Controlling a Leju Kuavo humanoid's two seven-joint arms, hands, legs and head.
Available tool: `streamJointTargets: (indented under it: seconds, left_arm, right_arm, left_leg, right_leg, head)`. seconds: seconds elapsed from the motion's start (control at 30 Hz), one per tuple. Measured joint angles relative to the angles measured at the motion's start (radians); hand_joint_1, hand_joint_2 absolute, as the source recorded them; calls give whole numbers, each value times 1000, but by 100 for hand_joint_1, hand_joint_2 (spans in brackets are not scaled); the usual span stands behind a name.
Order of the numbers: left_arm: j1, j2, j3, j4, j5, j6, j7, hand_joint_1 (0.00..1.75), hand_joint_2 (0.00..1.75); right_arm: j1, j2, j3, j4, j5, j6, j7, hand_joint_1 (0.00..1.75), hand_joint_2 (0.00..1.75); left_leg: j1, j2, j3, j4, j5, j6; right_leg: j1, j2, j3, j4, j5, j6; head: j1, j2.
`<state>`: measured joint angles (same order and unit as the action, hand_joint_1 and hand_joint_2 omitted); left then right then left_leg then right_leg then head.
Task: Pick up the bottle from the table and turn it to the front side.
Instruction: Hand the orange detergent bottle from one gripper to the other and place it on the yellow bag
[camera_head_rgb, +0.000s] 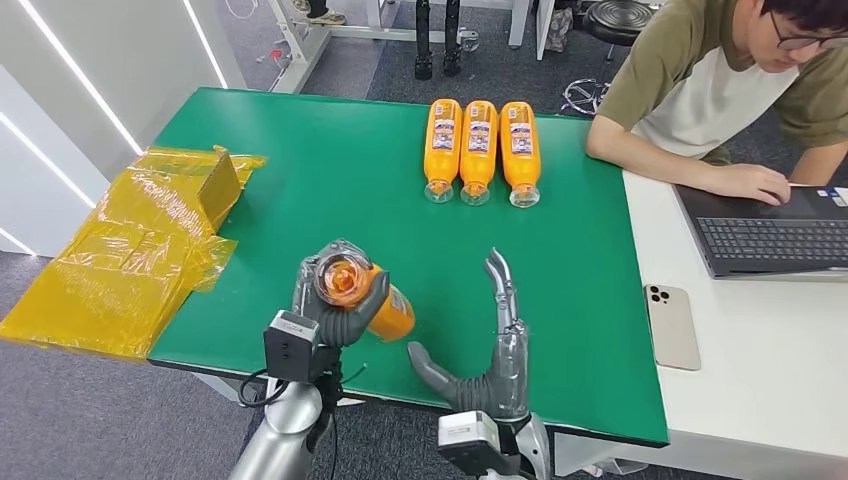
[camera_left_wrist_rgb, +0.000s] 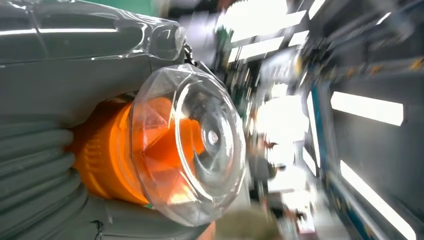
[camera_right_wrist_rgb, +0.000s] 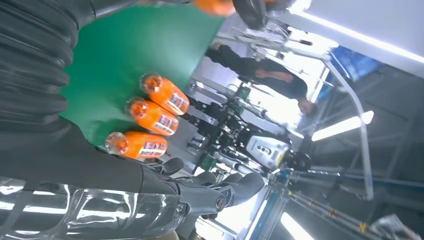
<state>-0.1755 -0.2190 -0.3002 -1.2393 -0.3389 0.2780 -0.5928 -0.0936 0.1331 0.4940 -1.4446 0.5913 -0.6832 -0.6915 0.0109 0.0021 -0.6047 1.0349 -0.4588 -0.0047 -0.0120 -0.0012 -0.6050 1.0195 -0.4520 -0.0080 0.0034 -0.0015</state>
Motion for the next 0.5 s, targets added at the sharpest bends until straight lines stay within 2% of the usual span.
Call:
streamJointTargets:
  seconds: [0.07, 0.13, 0.2, 0.3, 0.5]
  left_arm:
    - [-14, 29, 7, -23, -139, 120, 34, 175, 175]
    - [-34, 75, 11, -34, -389, 266, 104, 175, 175]
    - [-63, 134, 18, -35, -672, 371, 189, 175, 175]
    - [-117, 215, 35, -29, -891, 406, 267, 175, 175]
    - [-276, 359, 45, 75, -1014, 358, 350, 175, 175]
  right_arm:
    - [9, 0, -3, -41, -32, 0, -5, 0, 175]
    - [18, 0, -6, -87, -65, 0, -7, 0, 175]
    - [25, 0, -9, -128, -88, 0, -9, 0, 175]
    - [35, 0, -16, -170, -105, 0, -9, 0, 175]
    - [55, -1, -25, -228, -159, 0, -9, 0, 175]
  left_leg:
    - [0, 0, 0, 0, 0, 0]
    - [0, 0, 0, 0, 0, 0]
    - [1, 0, 1, -1, 1, -1]
    - [1, 0, 1, -1, 2, -2]
    - [1, 1, 1, -1, 3, -3]
  right_leg:
    - [0, 0, 0, 0, 0, 0]
    - [0, 0, 0, 0, 0, 0]
    - [0, 0, 0, 1, 0, 0]
    - [1, 0, 0, 1, 0, 0]
    - [1, 1, 0, 2, 1, -2]
  head:
    - [0, 0]
    - [0, 0]
    - [0, 0]
    - [0, 0]
    - [0, 0]
